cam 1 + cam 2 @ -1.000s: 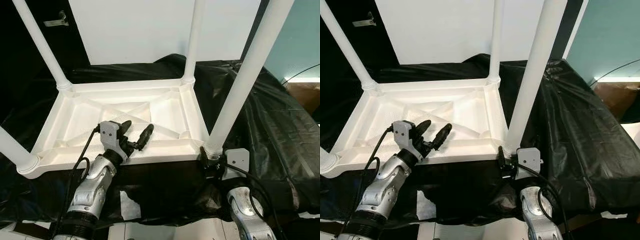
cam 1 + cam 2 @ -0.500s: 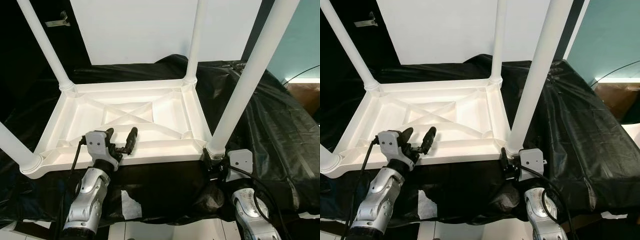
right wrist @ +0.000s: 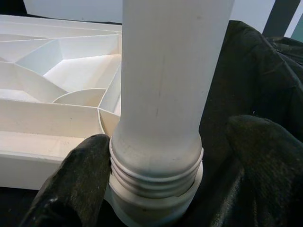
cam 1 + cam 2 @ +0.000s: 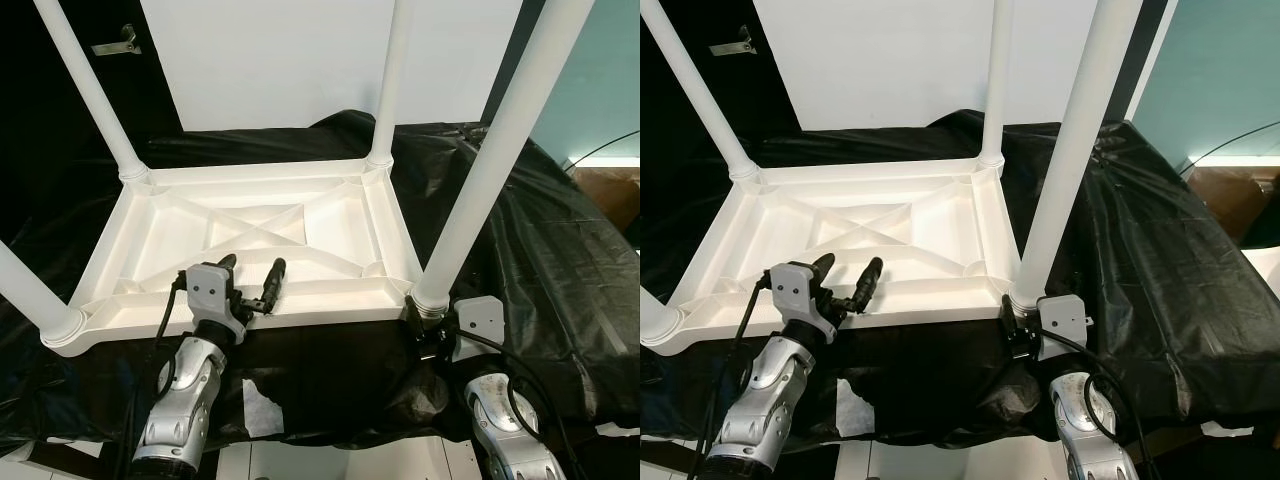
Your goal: Building children table
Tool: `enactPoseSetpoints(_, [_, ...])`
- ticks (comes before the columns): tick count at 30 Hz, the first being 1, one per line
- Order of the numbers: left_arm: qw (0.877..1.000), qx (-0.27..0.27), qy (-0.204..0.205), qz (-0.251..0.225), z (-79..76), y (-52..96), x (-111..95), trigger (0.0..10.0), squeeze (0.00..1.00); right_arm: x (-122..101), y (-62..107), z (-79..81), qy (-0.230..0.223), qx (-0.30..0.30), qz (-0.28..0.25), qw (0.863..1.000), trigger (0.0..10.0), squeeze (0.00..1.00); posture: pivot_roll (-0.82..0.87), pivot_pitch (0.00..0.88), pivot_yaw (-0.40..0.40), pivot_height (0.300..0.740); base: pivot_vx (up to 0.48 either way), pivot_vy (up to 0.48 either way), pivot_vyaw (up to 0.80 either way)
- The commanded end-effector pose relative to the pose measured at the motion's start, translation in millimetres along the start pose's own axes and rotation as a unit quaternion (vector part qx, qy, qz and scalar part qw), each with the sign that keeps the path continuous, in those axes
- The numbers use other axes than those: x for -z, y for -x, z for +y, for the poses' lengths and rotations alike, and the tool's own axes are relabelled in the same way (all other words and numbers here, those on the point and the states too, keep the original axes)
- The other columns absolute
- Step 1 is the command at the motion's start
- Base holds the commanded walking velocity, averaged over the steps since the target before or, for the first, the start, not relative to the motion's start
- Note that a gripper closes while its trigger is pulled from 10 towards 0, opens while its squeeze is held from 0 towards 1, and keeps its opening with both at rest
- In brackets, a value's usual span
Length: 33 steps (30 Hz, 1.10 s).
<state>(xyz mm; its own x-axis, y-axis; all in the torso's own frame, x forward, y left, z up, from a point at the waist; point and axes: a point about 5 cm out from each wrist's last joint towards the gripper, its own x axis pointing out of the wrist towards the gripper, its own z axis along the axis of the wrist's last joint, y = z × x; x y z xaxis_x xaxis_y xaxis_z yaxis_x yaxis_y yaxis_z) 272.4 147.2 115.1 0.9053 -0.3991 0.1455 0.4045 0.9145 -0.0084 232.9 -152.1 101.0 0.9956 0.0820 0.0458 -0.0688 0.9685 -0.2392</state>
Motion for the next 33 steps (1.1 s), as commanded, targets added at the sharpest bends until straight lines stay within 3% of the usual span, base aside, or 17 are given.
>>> enactPoseSetpoints(1, [1.000, 0.009, -0.012, -0.001, -6.7, -0.6, 1, 10.0, 0.00, 16, 4.5, -0.9, -0.003, -0.004, 0.040, 0.999, 10.0, 0.00, -0.02, 0.000, -0.001, 0.740, 0.000, 0.000, 0.00])
enactPoseSetpoints(10, [1.000, 0.005, -0.008, 0.007, -7.8, 3.5, 4, 10.0, 0.00, 15, 4.4, 0.7, -0.004, -0.007, 0.039, 0.999, 10.0, 0.00, -0.02, 0.000, 0.005, 0.740, 0.000, 0.000, 0.00])
enactPoseSetpoints(16, [0.998, -0.066, -0.010, 0.012, 1.2, -3.4, 11, 10.0, 0.00, 16, 3.0, 3.3, -0.004, -0.011, 0.037, 0.999, 10.0, 0.00, -0.03, 0.000, -0.004, 0.740, 0.000, 0.000, 0.00])
enactPoseSetpoints(33, [0.997, -0.078, -0.018, 0.002, 4.6, -7.1, 9, 10.0, 0.00, 11, -3.6, 5.7, -0.003, -0.023, 0.027, 0.999, 10.0, 0.00, -0.02, 0.000, -0.017, 0.740, 0.000, 0.000, 0.00])
